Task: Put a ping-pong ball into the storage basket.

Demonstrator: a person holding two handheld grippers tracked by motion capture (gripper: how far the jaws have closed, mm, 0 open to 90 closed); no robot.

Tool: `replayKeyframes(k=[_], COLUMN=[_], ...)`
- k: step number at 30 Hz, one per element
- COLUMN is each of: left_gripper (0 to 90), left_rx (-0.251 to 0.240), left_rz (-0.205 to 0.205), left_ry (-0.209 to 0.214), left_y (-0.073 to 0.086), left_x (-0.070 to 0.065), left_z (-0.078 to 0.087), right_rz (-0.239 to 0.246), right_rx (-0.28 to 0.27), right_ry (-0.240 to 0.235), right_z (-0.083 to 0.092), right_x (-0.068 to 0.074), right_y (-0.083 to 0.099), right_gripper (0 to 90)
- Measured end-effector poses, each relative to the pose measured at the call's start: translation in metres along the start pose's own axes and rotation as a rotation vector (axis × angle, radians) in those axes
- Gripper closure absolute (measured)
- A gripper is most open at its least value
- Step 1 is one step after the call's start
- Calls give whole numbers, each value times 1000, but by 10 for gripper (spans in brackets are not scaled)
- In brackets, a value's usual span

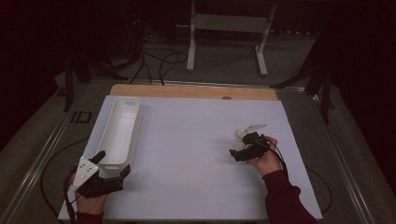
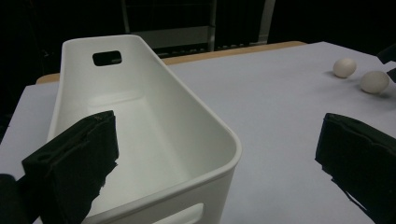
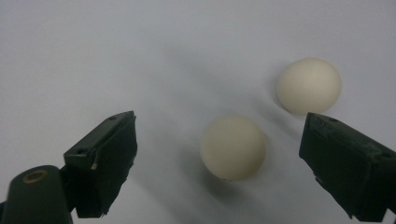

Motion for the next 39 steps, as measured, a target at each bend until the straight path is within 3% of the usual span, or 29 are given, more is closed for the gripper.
replayKeyframes(k=[22, 39], left_gripper=[1, 2], left_rx=[0, 0], left_rz=[1, 1], left_ry=[0, 0], left_y=[0, 0], left_x=[0, 0], left_z=[0, 0], right_rz=[12, -23], right_rx=[77, 130], right_ry=[-6, 5], right_z=[-11, -22], right_x=[-2, -7], right_y=[4, 8], right_gripper=[157, 356])
Point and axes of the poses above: each handheld gripper's, and its own axes: z roughly backward along the jaws, y roughly out of its underside, x roughly to its left, the point moved 4 cm from there along -z, roughly forward along the jaws, and after that the axes turned 5 degrees about -x, right-handed, at the moved point
